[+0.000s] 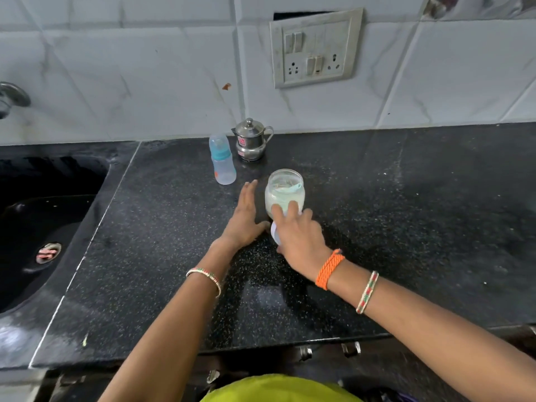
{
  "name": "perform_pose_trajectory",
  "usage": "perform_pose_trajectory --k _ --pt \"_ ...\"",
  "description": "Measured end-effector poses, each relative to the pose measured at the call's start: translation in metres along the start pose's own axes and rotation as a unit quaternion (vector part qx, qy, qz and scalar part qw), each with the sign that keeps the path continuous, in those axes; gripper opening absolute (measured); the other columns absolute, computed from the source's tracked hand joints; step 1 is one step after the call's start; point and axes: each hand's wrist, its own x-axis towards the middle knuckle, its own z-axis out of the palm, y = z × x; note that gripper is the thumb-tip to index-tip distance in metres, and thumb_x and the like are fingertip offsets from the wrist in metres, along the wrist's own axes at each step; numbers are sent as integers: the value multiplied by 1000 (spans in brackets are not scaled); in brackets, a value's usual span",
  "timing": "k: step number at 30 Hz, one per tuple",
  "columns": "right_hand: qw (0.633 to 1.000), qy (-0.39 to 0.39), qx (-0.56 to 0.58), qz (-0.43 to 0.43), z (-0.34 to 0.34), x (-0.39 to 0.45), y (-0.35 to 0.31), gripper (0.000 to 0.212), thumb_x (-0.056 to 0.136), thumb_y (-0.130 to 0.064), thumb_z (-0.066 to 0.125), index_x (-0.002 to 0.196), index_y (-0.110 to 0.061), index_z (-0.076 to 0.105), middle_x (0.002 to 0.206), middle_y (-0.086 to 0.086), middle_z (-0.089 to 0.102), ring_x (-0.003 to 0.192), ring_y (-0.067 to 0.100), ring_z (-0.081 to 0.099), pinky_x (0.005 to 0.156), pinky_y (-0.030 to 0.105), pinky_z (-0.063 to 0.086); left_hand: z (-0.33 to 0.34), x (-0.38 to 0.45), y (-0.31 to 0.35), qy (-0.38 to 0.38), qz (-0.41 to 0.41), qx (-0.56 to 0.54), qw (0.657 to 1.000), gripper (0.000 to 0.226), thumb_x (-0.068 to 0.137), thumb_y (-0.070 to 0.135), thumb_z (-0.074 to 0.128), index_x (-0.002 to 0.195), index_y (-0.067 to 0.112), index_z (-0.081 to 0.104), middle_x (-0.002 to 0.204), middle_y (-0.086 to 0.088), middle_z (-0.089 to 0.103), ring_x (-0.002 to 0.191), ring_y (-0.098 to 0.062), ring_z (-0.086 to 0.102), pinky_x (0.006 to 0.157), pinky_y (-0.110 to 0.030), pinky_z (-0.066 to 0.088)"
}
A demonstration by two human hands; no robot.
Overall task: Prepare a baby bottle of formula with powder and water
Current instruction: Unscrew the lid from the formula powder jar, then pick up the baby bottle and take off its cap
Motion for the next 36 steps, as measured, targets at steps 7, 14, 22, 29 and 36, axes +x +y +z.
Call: perform_pose_trajectory --k 7,14,22,29,36 --pt "992 39 -117 -24 36 1 -3 20 90 -2 46 102 -15 55 90 5 66 76 21 65 55 29 51 -20 -37 -15 124 -11 -18 992 45 85 4 54 128 16 49 134 -4 49 123 -14 45 100 -23 35" --pt "979 -151 -137 -7 58 -11 -4 66 94 -18 47 146 5 14 148 36 23 132 51 31 93 47 49 -17 -63 -24 116 -34 -63 991 39 85 2 54 121 17 54 119 6 58 113 -8 52 96 -28 44" --pt "995 48 -10 -91 9 11 -7 21 91 -31 50 99 -12 55 97 9 64 93 30 58 74 39 39 -47 -53 -38 163 -74 -136 974 40 88 3 53 118 28 47 104 12 60 94 -7 58 81 -22 46" --pt "963 130 178 -156 -48 87 -34 12 89 -23 50 84 -14 56 84 6 64 73 24 59 59 32 39 -99 -16 -44 237 -62 -150 958 44 88 3 52 128 21 44 101 7 62 75 -4 57 62 -14 46" --pt "930 100 349 -50 -35 218 -60 57 82 -28 68 127 -1 45 126 18 52 118 33 48 97 37 39 -128 35 -66 209 -58 -143 966 53 84 11 64 131 22 41 110 6 59 99 -11 57 80 -26 46"
